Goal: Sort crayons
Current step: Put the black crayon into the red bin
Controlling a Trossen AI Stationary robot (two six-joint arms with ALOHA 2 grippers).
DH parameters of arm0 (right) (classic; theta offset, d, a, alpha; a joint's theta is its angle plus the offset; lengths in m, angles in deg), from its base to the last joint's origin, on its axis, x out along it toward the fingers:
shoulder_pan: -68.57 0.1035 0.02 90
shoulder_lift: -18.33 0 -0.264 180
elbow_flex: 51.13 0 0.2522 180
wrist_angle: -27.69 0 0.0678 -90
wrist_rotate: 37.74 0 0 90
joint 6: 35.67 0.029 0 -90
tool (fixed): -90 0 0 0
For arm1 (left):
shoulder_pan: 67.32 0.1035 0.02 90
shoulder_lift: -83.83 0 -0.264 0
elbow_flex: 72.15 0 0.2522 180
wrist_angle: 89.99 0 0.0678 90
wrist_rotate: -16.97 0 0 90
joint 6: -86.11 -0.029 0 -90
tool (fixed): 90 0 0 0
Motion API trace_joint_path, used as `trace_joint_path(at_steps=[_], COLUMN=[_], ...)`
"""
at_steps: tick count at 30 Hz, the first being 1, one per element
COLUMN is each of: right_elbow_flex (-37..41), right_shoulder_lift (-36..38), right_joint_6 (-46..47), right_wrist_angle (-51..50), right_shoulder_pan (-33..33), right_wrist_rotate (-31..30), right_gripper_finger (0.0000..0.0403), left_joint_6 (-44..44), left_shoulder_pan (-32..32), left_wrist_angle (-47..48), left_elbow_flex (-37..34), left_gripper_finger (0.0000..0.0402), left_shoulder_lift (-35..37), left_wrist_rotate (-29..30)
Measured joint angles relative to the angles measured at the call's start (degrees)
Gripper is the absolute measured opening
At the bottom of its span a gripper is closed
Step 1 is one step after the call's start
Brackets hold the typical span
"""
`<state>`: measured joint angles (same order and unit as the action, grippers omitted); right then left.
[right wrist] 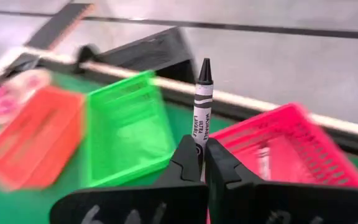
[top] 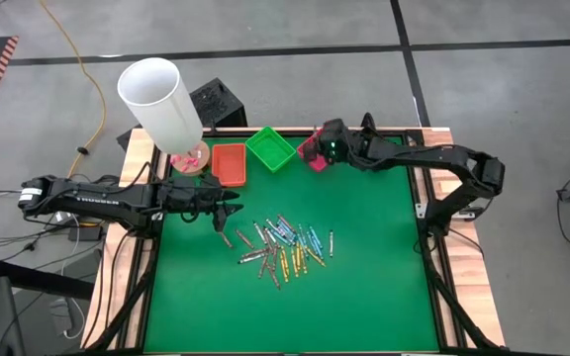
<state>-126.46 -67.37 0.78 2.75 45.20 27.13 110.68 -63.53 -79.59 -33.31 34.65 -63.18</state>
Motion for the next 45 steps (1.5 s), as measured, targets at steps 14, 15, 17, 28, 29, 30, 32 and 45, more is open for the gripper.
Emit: trace_joint_path(at_steps=[14, 15, 17, 28, 29, 30, 32, 45], right_elbow_flex=[0.1, 0.1, 0.1, 0.1, 0.1, 0.1, 0.12, 0.05], right_shoulder_lift=[-14.08, -14.14, -14.12, -13.59, -13.58, -13.35, -12.77, 1.97], right_joint_6=[10.46, 10.73, 10.71, 10.66, 9.97, 9.32, 7.2, 0.07], right_wrist_angle=[1.02, 1.09, 1.18, -0.77, -0.79, -0.95, -0.72, -16.98], right_shoulder_pan=[-4.16, -4.21, -4.58, -5.27, -5.16, -5.16, -5.07, 5.63], right_wrist_rotate=[-2.07, -2.06, -2.06, -1.63, -1.52, -1.24, -0.12, 8.09], right_gripper_finger=[0.0004, 0.0005, 0.0009, 0.0084, 0.0089, 0.0094, 0.0101, 0.0103], left_joint_6=[0.3, 0.33, 0.33, 1.57, 1.67, 1.68, 1.68, 1.62], left_shoulder_pan=[-0.04, -0.04, -0.04, -0.07, -0.07, -0.07, -0.07, -0.07], left_wrist_angle=[0.02, 0.02, 0.01, 0.0, 0.0, 0.0, 0.01, 0.0], left_elbow_flex=[0.0, 0.0, 0.0, 0.0, 0.0, 0.0, 0.0, 0.0], left_gripper_finger=[0.0192, 0.0192, 0.0192, 0.0192, 0.0192, 0.0192, 0.0192, 0.0192], left_shoulder_lift=[0.01, 0.01, 0.01, 0.01, 0.01, -0.01, 0.01, 0.01], left_wrist_rotate=[1.13, 1.13, 1.13, 1.13, 1.13, 1.13, 1.13, 1.24])
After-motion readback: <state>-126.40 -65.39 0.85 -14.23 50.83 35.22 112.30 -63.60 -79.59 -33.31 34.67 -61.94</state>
